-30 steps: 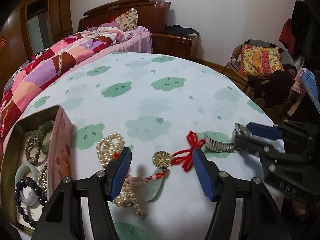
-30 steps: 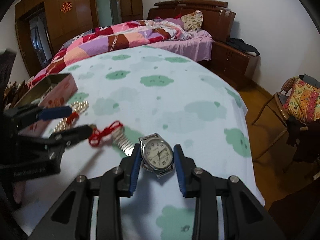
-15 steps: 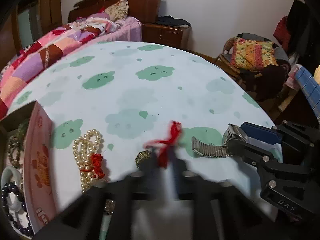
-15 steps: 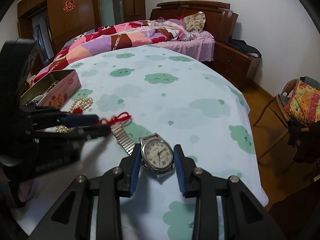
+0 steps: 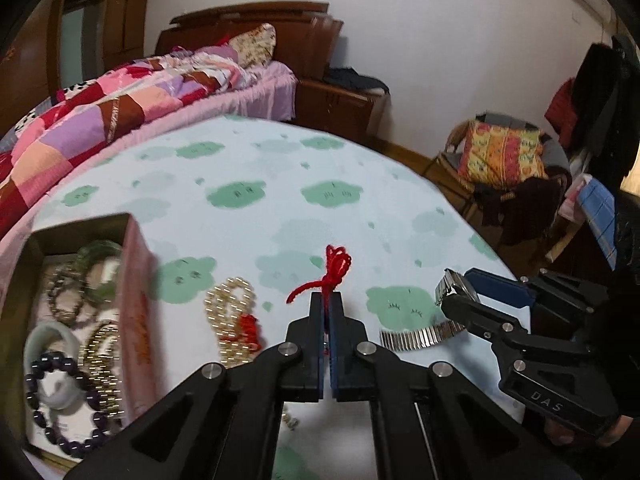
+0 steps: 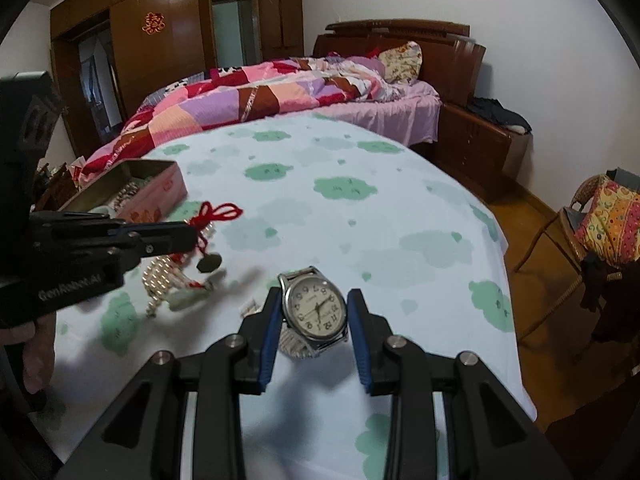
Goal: Organize jewelry
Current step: 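Carry the charm and watch to the tin with both tools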
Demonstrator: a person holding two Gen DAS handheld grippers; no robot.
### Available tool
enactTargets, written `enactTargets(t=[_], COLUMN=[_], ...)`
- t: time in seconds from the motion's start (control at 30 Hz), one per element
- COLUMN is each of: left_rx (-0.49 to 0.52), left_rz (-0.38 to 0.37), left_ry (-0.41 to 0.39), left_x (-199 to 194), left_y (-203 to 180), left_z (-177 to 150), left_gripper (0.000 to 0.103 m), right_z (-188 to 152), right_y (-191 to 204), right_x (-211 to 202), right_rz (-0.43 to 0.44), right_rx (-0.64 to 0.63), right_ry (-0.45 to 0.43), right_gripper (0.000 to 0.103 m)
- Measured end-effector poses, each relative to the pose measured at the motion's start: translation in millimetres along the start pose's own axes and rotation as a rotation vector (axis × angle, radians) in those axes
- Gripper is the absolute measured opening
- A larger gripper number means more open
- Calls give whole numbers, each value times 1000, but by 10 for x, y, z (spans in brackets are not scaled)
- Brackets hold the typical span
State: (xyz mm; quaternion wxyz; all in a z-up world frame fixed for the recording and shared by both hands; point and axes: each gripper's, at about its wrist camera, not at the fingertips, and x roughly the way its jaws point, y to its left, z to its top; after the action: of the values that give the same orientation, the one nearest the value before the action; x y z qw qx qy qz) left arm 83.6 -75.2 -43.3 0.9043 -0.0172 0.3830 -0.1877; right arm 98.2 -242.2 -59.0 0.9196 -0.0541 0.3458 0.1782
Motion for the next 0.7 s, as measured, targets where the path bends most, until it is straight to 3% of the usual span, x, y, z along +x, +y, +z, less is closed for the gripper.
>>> enactTargets(t=[0.33,0.7], left_rx=[-33,-95], left_rz=[61,158], left_ry=[-119,-182], left_x=[-463,-802], left_y=[235,684], left_z=[117,87], left_gripper=[0,0], right_z=[335,703], right_y=[211,724], right_x=[-107,-115], right_rz=[33,110], right_rx=[-38,-145], right_ry=[-70,-137], right_gripper=[35,35])
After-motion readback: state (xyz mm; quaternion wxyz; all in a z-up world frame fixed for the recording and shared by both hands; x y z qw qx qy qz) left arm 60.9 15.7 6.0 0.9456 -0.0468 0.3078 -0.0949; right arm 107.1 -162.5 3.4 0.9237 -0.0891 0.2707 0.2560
